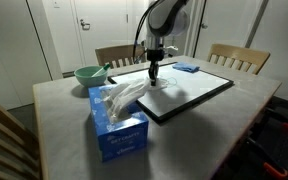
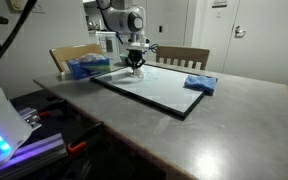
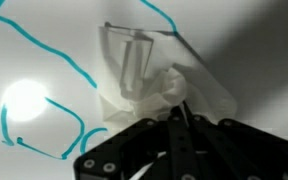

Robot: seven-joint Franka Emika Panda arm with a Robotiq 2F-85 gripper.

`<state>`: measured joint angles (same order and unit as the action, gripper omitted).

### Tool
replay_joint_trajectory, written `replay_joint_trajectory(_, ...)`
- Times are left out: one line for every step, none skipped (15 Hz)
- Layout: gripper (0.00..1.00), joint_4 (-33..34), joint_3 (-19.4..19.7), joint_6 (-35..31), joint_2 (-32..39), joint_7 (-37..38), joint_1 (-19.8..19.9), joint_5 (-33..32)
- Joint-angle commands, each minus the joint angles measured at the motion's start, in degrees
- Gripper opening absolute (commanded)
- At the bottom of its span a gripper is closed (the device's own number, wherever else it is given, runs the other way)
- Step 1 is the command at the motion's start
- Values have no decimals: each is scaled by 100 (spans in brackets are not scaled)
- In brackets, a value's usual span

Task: Pick up the wipe and rub the white board

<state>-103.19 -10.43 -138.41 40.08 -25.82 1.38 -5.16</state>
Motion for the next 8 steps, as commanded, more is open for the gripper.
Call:
replay_joint_trajectory(0, 784, -74, 343, 882, -352, -25, 65)
replay_joint_trajectory(0, 894, -141, 483, 924, -464, -22, 101)
replay_joint_trajectory(0, 1012, -163, 588, 983, -539, -44, 94)
replay_joint_trajectory(0, 1134, -216, 709, 1039, -637, -51, 115)
replay_joint_trajectory(0, 1248, -266, 779, 1103, -731, -67, 117)
replay_joint_trajectory(0, 1339, -301, 862, 1139, -798, -98, 105)
replay_joint_trajectory(0, 1429, -318, 924, 1188, -858, -131, 95)
replay_joint_trajectory(0, 1512, -310, 1002, 1226, -879, -177, 74)
